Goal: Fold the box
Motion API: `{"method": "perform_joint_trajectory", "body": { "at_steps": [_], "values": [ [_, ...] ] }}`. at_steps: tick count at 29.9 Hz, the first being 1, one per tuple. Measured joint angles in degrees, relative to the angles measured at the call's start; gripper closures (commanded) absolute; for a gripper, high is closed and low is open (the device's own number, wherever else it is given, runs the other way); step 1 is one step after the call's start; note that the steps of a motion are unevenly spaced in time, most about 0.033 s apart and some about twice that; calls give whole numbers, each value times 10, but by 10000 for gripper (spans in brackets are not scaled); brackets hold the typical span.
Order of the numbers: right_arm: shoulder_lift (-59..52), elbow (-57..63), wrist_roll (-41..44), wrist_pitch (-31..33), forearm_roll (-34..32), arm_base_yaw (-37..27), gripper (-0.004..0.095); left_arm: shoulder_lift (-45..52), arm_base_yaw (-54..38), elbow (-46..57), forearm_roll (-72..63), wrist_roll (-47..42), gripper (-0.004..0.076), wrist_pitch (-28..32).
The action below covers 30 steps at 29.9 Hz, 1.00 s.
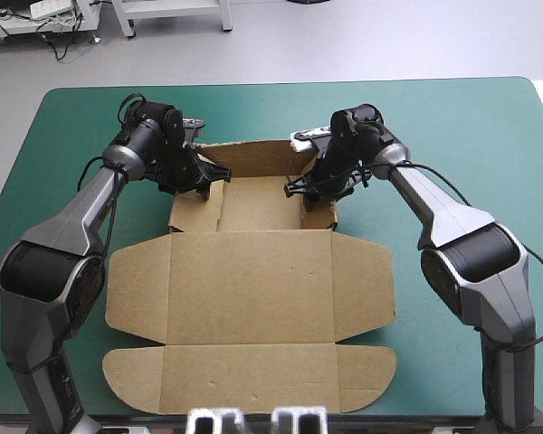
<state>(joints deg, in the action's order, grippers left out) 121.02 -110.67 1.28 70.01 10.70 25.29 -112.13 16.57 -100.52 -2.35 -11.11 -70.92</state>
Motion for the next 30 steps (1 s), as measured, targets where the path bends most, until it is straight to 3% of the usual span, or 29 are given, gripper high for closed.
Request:
{"method": "perform_joint_trajectory", "body": {
  "at_steps": [15, 30],
  "values": [
    [6, -46, 21, 8, 9, -41, 431, -3, 1, -10, 44, -7, 309, 1],
    [-46, -120, 23, 11, 26, -46, 431, 48, 0, -136, 59, -4, 326, -1]
  ]
}}
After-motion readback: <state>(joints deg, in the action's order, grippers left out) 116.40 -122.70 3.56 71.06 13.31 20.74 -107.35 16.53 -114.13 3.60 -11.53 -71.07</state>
